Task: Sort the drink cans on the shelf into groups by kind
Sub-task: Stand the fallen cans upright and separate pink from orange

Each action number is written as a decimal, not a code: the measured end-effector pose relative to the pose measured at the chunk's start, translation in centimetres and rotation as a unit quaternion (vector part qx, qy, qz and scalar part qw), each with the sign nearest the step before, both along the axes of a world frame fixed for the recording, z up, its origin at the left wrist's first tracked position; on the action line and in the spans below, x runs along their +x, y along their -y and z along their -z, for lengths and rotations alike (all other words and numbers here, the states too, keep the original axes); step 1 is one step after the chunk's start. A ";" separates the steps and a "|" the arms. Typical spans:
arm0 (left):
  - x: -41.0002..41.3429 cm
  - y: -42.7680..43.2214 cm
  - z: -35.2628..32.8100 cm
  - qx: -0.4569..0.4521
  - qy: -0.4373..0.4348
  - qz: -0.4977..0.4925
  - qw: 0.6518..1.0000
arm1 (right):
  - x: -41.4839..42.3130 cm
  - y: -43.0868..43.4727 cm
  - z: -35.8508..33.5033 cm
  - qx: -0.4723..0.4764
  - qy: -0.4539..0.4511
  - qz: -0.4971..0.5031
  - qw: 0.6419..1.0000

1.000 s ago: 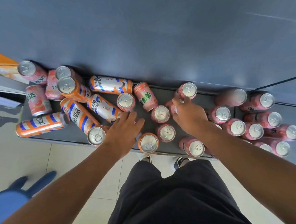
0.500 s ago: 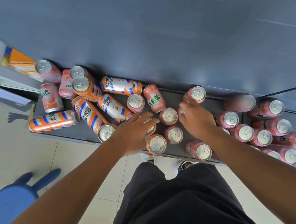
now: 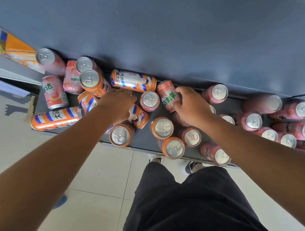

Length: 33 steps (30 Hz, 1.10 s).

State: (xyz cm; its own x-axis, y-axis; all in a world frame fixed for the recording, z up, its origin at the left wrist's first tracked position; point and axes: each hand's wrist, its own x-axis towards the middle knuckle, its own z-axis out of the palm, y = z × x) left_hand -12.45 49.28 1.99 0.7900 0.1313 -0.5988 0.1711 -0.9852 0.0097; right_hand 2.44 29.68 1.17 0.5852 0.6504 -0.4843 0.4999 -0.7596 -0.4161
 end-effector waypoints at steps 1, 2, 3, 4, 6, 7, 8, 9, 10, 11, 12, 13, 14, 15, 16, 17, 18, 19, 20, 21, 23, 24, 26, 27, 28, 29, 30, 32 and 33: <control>0.3 -0.1 0.8 0.012 -0.024 0.032 0.999 | 0.1 -0.4 0.5 -0.009 -0.014 0.013 1.000; 0.5 -0.1 1.6 0.021 -0.042 0.059 0.997 | 0.2 -0.7 1.1 -0.021 -0.026 0.022 0.999; 0.6 -0.1 2.5 0.030 -0.056 0.078 0.995 | 0.4 -1.0 1.6 -0.034 -0.035 0.026 0.998; 0.6 -0.1 3.3 0.034 -0.064 0.087 0.994 | 0.6 -1.3 2.2 -0.048 -0.044 0.027 0.998; 0.9 0.1 4.6 0.034 -0.081 0.098 0.991 | 1.1 -1.9 3.3 -0.072 -0.065 0.034 0.995; 1.1 0.2 5.2 0.034 -0.089 0.108 0.990 | 1.3 -2.2 3.8 -0.080 -0.079 0.047 0.993; 1.3 0.2 5.6 0.036 -0.093 0.120 0.988 | 1.5 -2.4 4.3 -0.086 -0.095 0.065 0.990; 1.5 0.2 6.0 0.038 -0.096 0.127 0.986 | 1.7 -2.6 4.8 -0.091 -0.110 0.083 0.986; 1.6 0.1 6.4 0.040 -0.096 0.131 0.986 | 1.8 -2.7 5.3 -0.095 -0.122 0.098 0.983; 1.7 0.0 6.7 0.042 -0.096 0.135 0.985 | 1.8 -2.7 5.7 -0.099 -0.130 0.109 0.980; 1.7 -0.1 7.0 0.044 -0.094 0.141 0.985 | 1.7 -2.8 6.1 -0.101 -0.135 0.115 0.979; 1.7 -0.3 7.2 0.045 -0.091 0.150 0.984 | 1.6 -2.9 6.4 -0.101 -0.135 0.114 0.979; 1.6 -0.4 7.4 0.043 -0.085 0.157 0.983 | 1.6 -3.0 6.7 -0.101 -0.136 0.110 0.979; 1.4 -0.5 7.5 0.039 -0.079 0.161 0.983 | 1.6 -3.1 6.8 -0.101 -0.137 0.105 0.980; 1.3 -0.6 7.4 0.034 -0.071 0.161 0.984 | 1.6 -3.3 6.9 -0.102 -0.139 0.098 0.980; 1.1 -0.6 7.5 0.029 -0.065 0.160 0.984 | 1.7 -3.4 6.9 -0.106 -0.138 0.091 0.980; 0.9 -0.7 7.4 0.025 -0.058 0.159 0.985 | 1.7 -3.6 6.9 -0.111 -0.132 0.082 0.982; 0.7 -0.7 7.4 0.019 -0.051 0.157 0.986 | 1.7 -3.7 6.8 -0.117 -0.123 0.073 0.983; 0.5 -0.8 7.3 0.010 -0.043 0.151 0.988 | 1.8 -3.7 6.6 -0.121 -0.113 0.069 0.984; 0.3 -0.9 7.2 0.001 -0.035 0.144 0.989 | 1.7 -3.7 6.3 -0.124 -0.104 0.073 0.984; 0.0 -1.1 6.6 -0.006 -0.017 0.136 0.991 | 1.7 -3.7 5.5 -0.120 -0.093 0.100 0.983; -0.2 -1.2 6.2 -0.008 -0.005 0.135 0.991 | 1.6 -3.6 5.1 -0.110 -0.091 0.112 0.983; -0.4 -1.3 5.6 -0.023 0.020 0.124 0.992 | 1.6 -3.5 4.3 -0.079 -0.085 0.122 0.986; -0.6 -1.4 5.5 -0.041 0.034 0.111 0.992 | 1.6 -3.4 3.9 -0.063 -0.077 0.121 0.988; -0.9 -1.5 5.3 -0.066 0.051 0.091 0.992 | 1.6 -3.2 3.4 -0.052 -0.068 0.118 0.989; -1.3 -1.6 5.2 -0.095 0.065 0.063 0.991 | 1.5 -3.1 3.0 -0.047 -0.059 0.111 0.991; -1.7 -1.6 4.9 -0.128 0.078 0.024 0.988 | 1.5 -2.8 2.5 -0.047 -0.049 0.102 0.992; -2.4 -1.7 4.2 -0.193 0.108 -0.066 0.973 | 1.3 -2.2 1.8 -0.052 -0.029 0.085 0.995; -2.6 -1.7 3.8 -0.216 0.124 -0.104 0.963 | 1.2 -1.8 1.6 -0.055 -0.017 0.078 0.995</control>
State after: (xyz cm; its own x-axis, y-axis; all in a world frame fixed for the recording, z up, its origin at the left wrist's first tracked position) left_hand -15.10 50.94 -1.78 0.8995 0.0831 -0.4289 0.3035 -0.8251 0.4765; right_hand 3.67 31.49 -0.47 0.6572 0.4943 -0.5690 0.3584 -0.8691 -0.3410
